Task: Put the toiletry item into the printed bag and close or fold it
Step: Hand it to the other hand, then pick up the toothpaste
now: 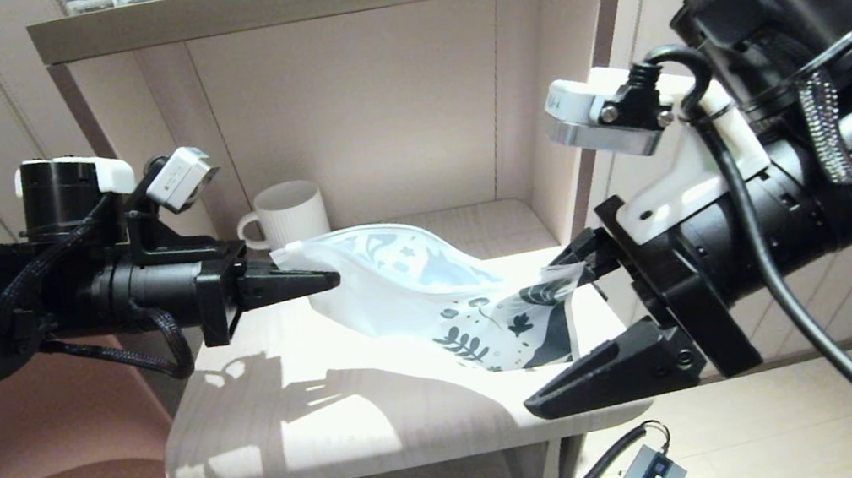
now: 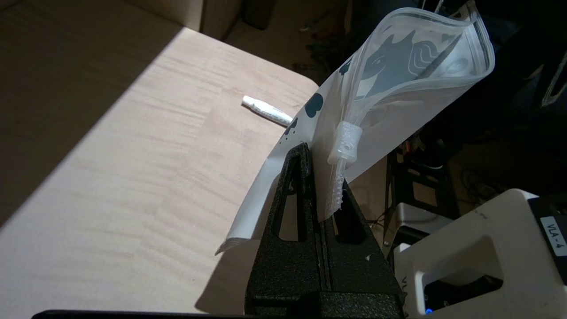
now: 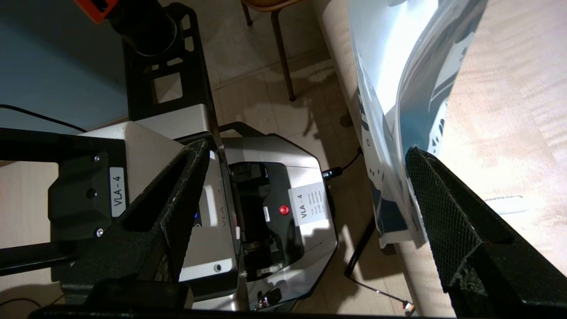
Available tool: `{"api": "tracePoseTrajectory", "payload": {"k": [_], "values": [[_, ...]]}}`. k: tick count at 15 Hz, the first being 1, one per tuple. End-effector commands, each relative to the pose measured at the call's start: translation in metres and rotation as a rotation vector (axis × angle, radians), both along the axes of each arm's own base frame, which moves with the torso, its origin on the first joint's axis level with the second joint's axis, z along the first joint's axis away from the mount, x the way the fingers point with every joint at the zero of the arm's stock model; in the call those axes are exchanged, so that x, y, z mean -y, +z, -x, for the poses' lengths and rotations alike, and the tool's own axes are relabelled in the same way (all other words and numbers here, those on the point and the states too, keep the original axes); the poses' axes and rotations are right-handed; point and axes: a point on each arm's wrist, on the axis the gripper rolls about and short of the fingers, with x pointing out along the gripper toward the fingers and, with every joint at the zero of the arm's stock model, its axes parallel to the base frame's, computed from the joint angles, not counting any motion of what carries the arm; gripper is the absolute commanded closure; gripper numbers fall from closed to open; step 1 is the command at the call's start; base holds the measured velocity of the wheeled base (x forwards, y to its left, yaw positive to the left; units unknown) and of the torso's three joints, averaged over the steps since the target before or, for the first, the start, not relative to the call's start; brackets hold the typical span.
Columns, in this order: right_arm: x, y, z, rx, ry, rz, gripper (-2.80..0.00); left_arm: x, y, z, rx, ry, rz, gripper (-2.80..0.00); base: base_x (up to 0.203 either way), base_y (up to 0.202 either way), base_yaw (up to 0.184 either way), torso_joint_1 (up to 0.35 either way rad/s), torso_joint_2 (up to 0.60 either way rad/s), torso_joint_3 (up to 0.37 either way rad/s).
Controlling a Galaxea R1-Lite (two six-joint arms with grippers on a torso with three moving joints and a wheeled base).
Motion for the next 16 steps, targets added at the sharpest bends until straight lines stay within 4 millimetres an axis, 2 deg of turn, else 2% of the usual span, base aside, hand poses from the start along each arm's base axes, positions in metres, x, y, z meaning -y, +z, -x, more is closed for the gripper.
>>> {"api": "tracePoseTrajectory", "payload": {"k": [1,4,6,8,10,12,16], "values": [[0.009,0.0,0.005,0.0,-0.01,-0.001,-2.8,-0.003,-0.003,-0.004,-0.009,0.009,0.0,0.0,0.0,0.0,0.0,0.0,0.0,0.0],[0.025,-0.005,0.004,-0.014,-0.066,0.007,-2.8,-0.018,0.0,-0.006,0.003,0.054,0.002,0.0,0.0,0.0,0.0,0.0,0.0,0.0],[0.035,-0.007,-0.002,0.001,-0.117,-0.004,-2.8,-0.034,0.005,-0.006,0.018,0.106,0.005,0.0,0.0,0.0,0.0,0.0,0.0,0.0],[0.043,-0.011,-0.009,0.0,-0.163,-0.007,-2.8,-0.049,0.016,0.001,0.053,0.15,0.01,0.0,0.0,0.0,0.0,0.0,0.0,0.0],[0.047,-0.013,-0.011,-0.023,-0.204,-0.002,-2.8,-0.054,0.027,0.011,0.081,0.203,-0.001,0.0,0.0,0.0,0.0,0.0,0.0,0.0],[0.04,-0.016,-0.013,-0.018,-0.28,0.053,-2.8,-0.056,0.028,0.021,0.09,0.292,-0.038,0.0,0.0,0.0,0.0,0.0,0.0,0.0],[0.007,-0.032,-0.008,-0.06,-0.462,0.168,-2.8,-0.058,0.031,0.035,0.115,0.358,-0.067,0.0,0.0,0.0,0.0,0.0,0.0,0.0]]}}
